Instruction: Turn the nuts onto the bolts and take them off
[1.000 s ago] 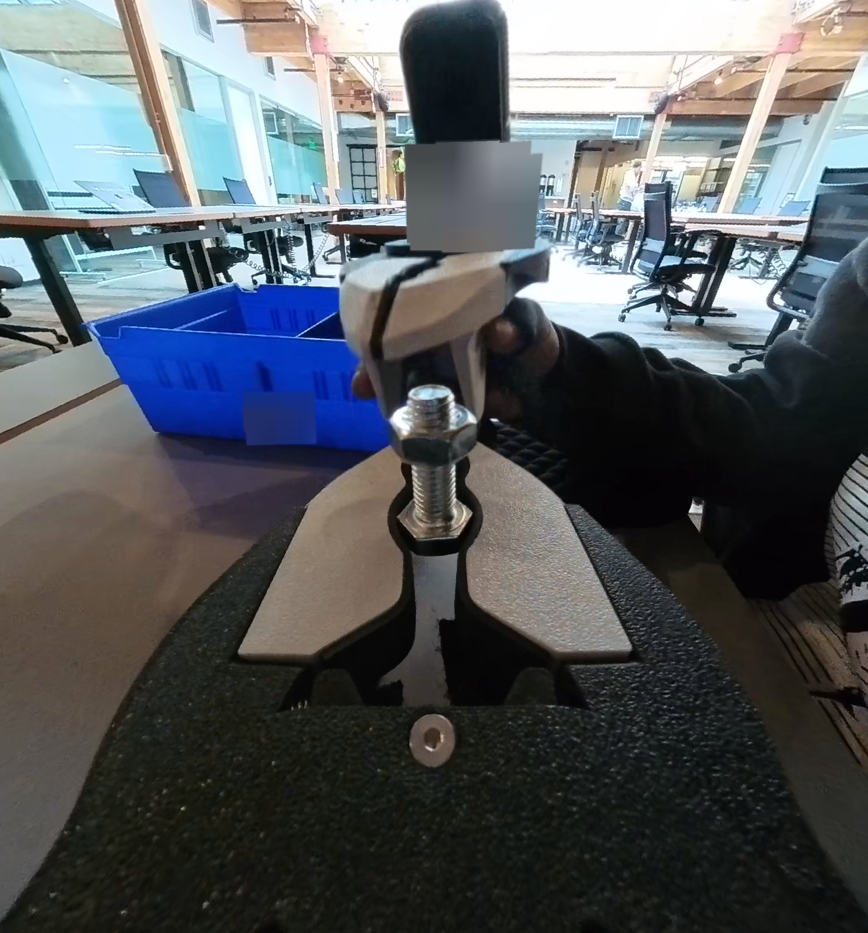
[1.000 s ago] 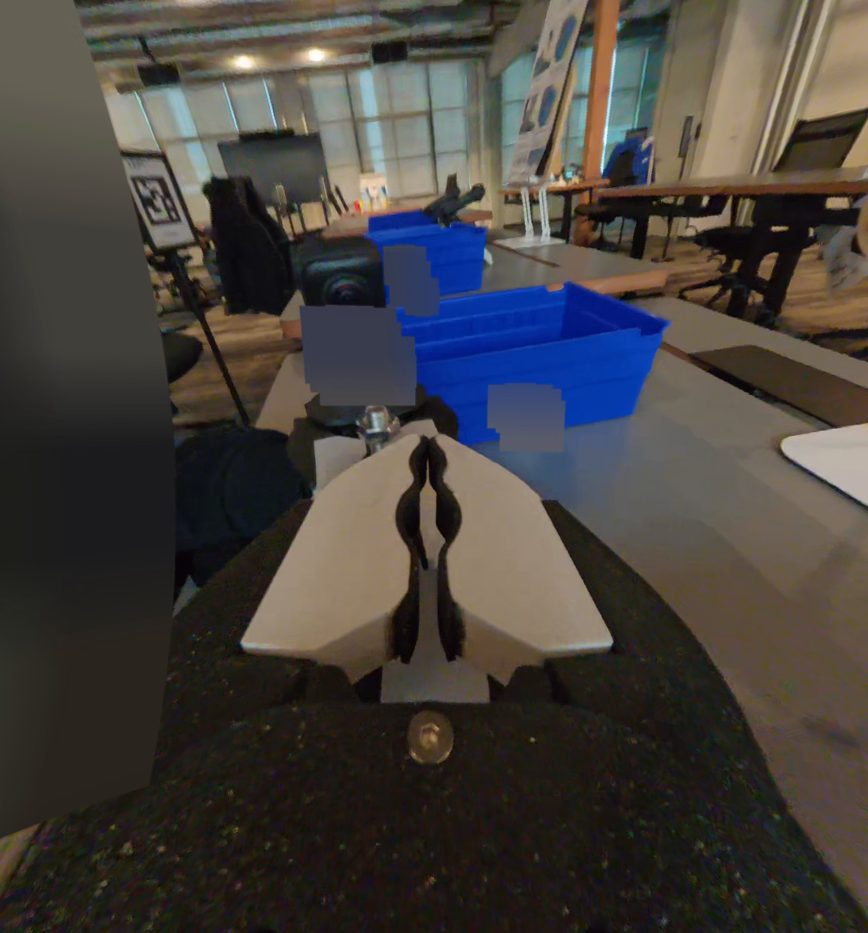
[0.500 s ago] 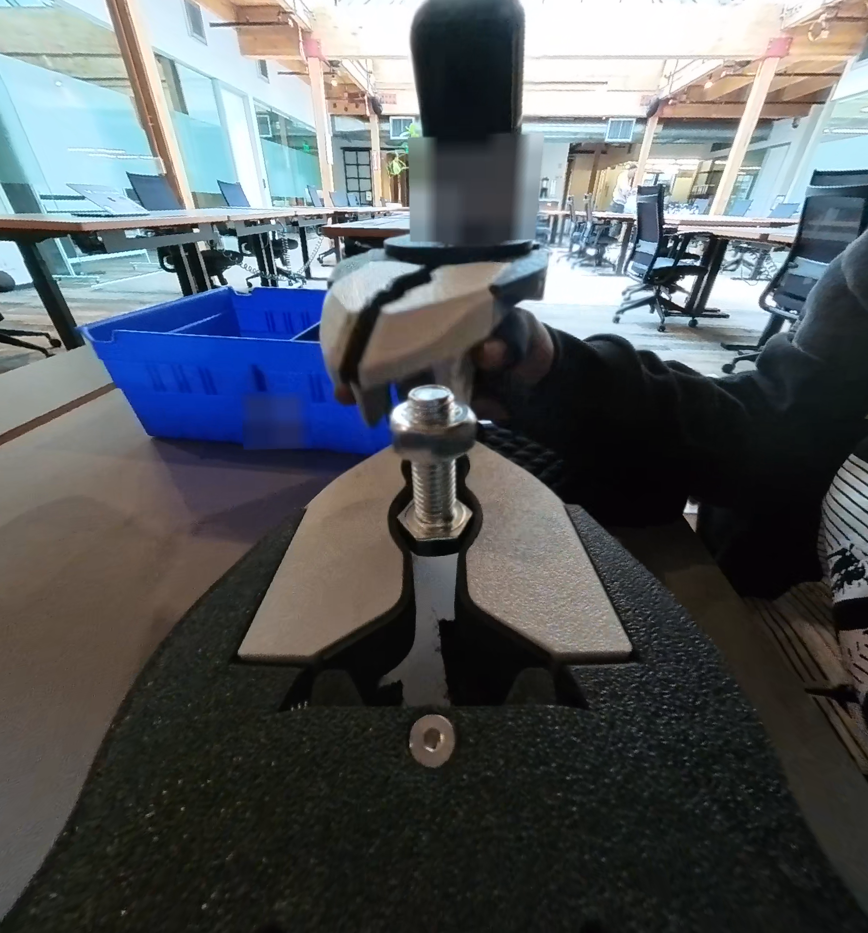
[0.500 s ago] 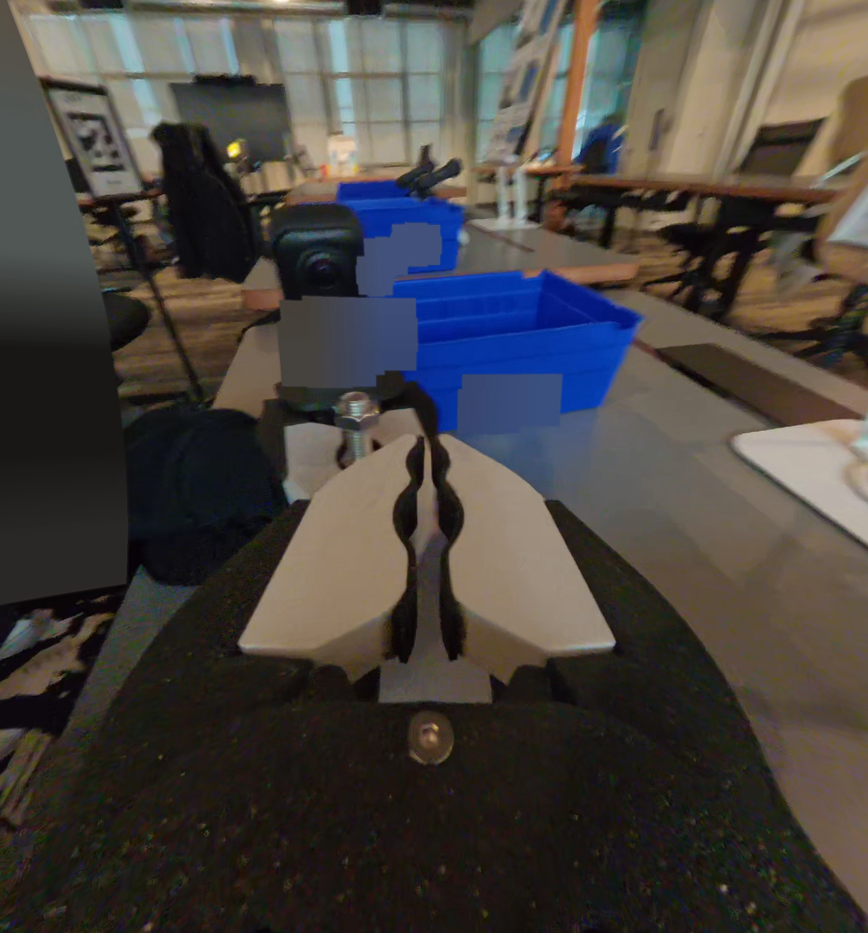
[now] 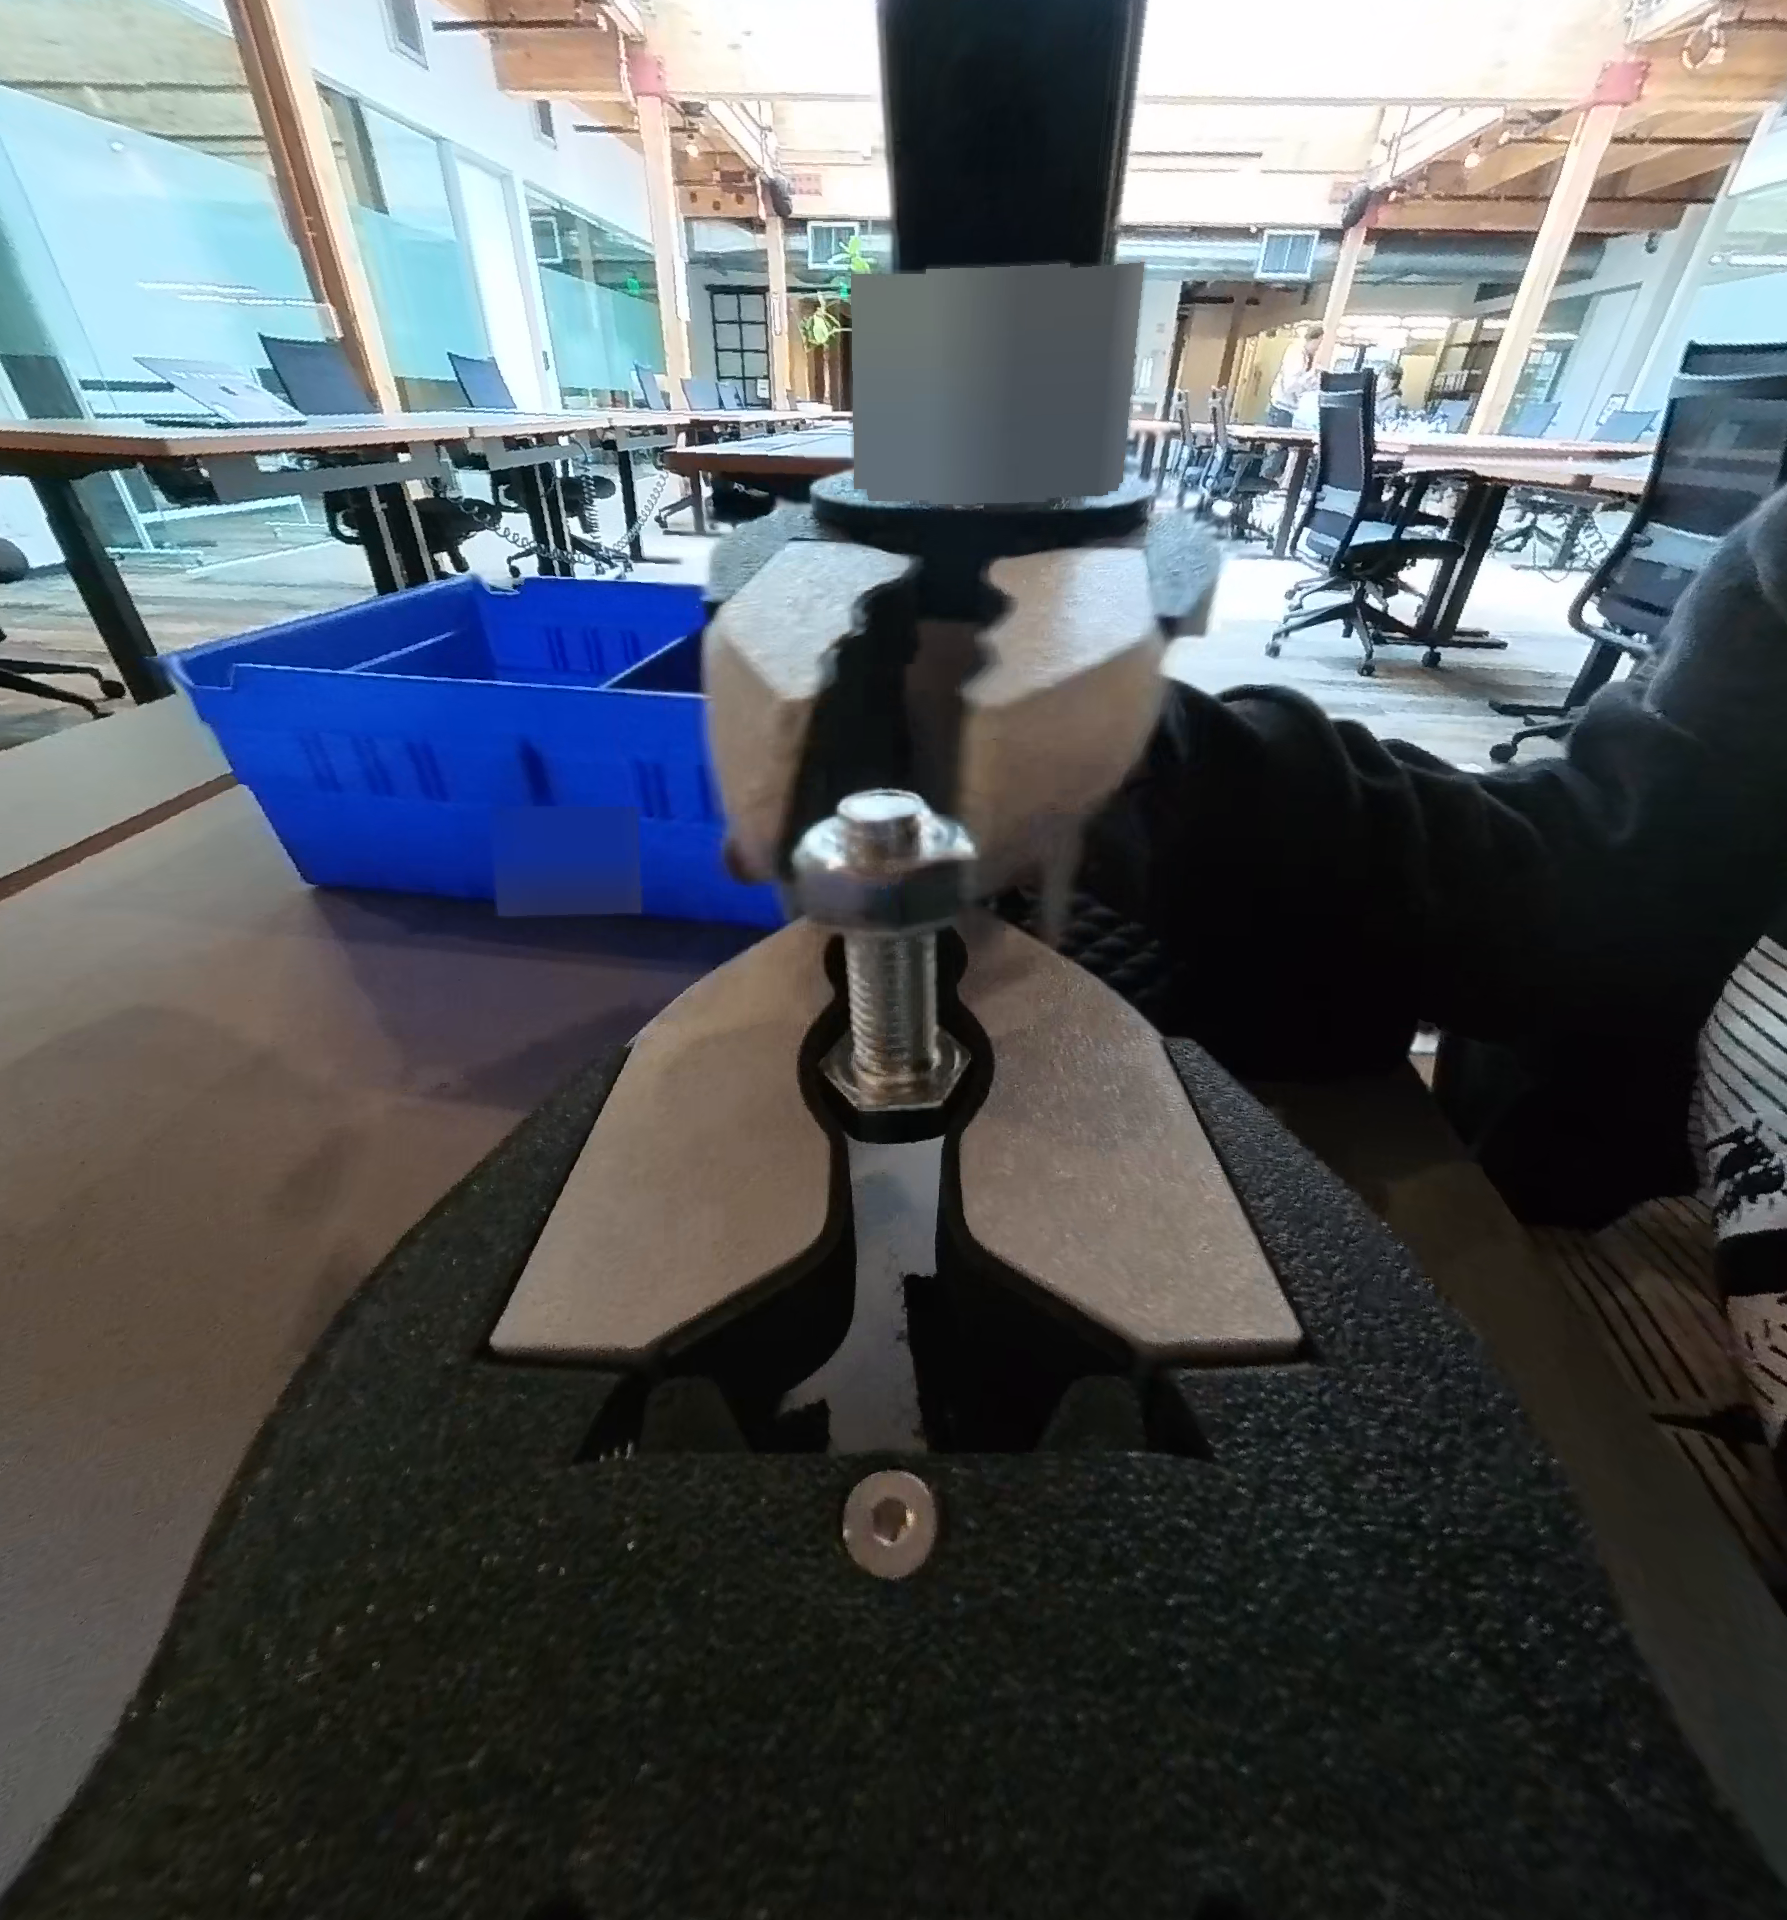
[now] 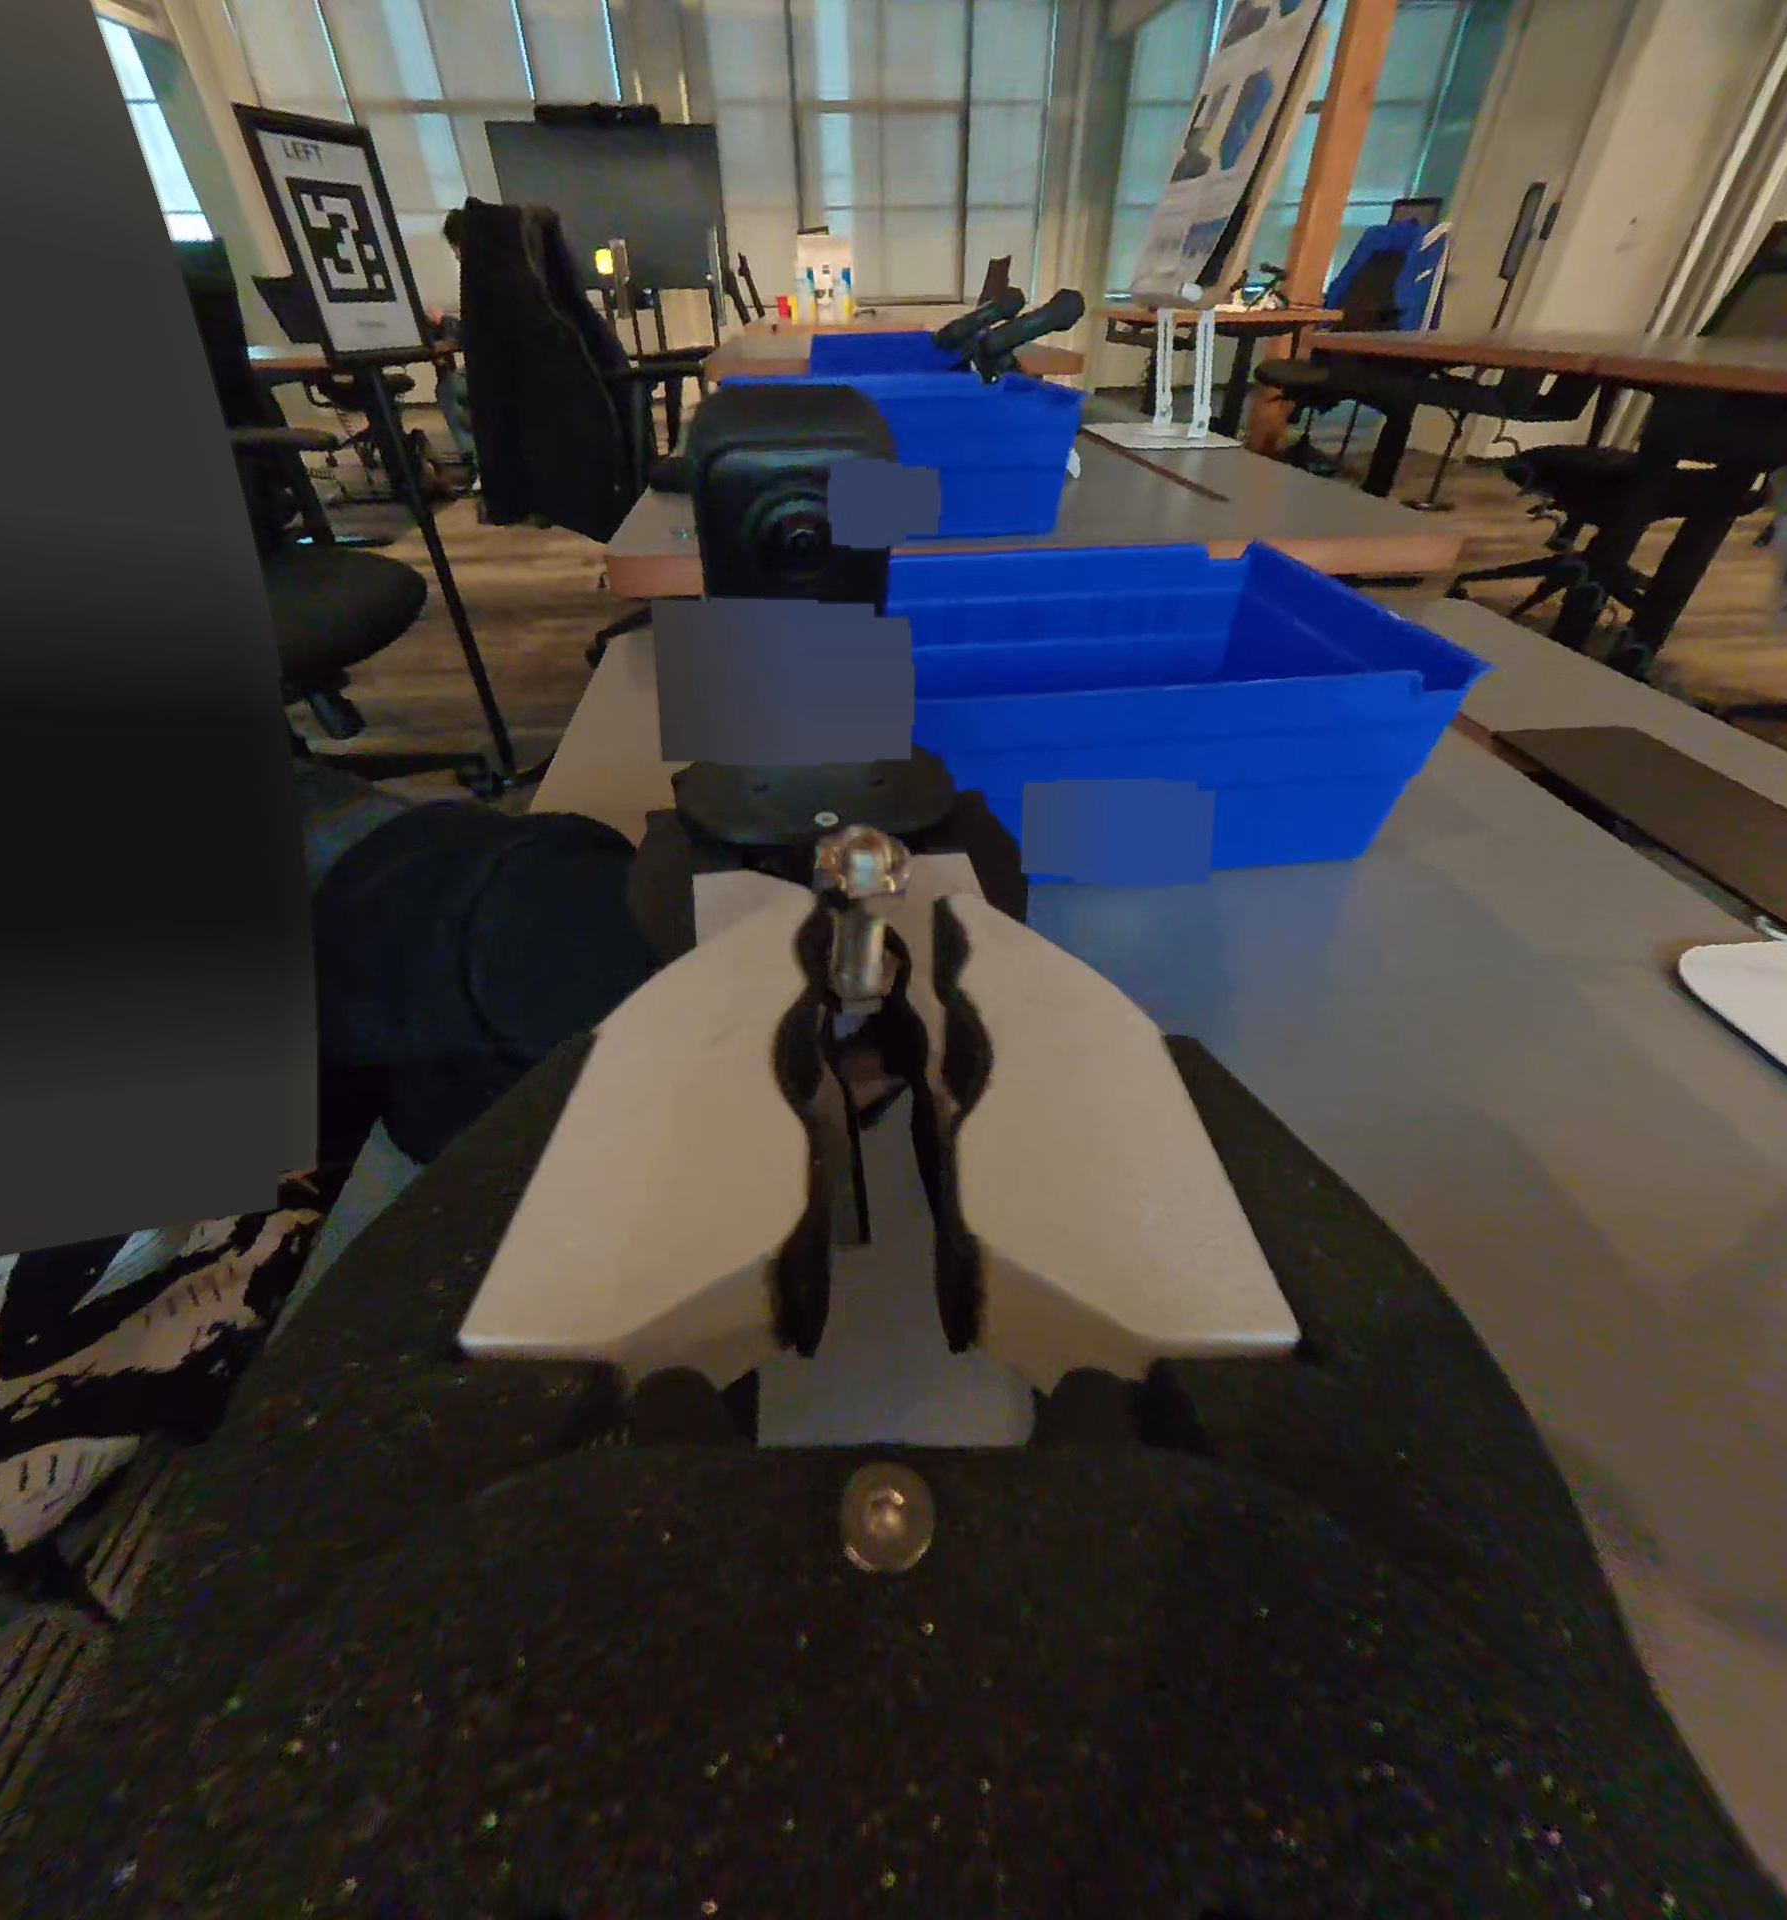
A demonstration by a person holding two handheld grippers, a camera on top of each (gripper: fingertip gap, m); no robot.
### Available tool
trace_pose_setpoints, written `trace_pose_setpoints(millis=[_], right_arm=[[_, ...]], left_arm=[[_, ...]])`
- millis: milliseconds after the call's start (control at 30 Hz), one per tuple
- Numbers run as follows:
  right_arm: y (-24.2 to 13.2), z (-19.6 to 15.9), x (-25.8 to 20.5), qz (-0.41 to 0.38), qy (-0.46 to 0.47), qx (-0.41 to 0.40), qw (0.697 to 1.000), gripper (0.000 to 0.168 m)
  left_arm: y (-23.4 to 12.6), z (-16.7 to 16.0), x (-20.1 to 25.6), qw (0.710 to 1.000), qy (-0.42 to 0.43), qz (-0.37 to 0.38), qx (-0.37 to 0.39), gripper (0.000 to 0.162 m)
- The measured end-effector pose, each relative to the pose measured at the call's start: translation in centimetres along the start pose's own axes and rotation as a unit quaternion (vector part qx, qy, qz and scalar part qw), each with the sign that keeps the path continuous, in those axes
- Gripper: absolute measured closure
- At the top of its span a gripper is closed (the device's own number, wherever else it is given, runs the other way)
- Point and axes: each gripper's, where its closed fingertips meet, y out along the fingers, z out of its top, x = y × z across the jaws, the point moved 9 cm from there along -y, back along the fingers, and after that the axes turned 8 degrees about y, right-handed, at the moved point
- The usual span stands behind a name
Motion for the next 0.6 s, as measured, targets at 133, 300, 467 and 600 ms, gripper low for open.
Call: trace_pose_setpoints(millis=[133,300,467,600], right_arm=[[-1.9,0.5,0.6,-0.018,0.007,0.040,0.999,0.168],[-0.2,0.1,-0.1,-0.007,-0.013,0.010,1.000,0.148],[0.6,0.2,-0.1,-0.007,0.004,0.021,1.000,0.131],[-0.7,0.2,0.5,-0.031,0.001,0.021,0.999,0.167]], left_arm=[[-0.2,0.1,0.1,1.000,0.003,0.000,0.005,0.149],[0.0,0.0,0.1,1.000,0.005,-0.003,0.000,0.149],[0.0,0.0,0.2,1.000,0.005,-0.006,-0.001,0.149],[-0.1,0.0,0.1,1.000,-0.001,-0.005,0.003,0.149]])
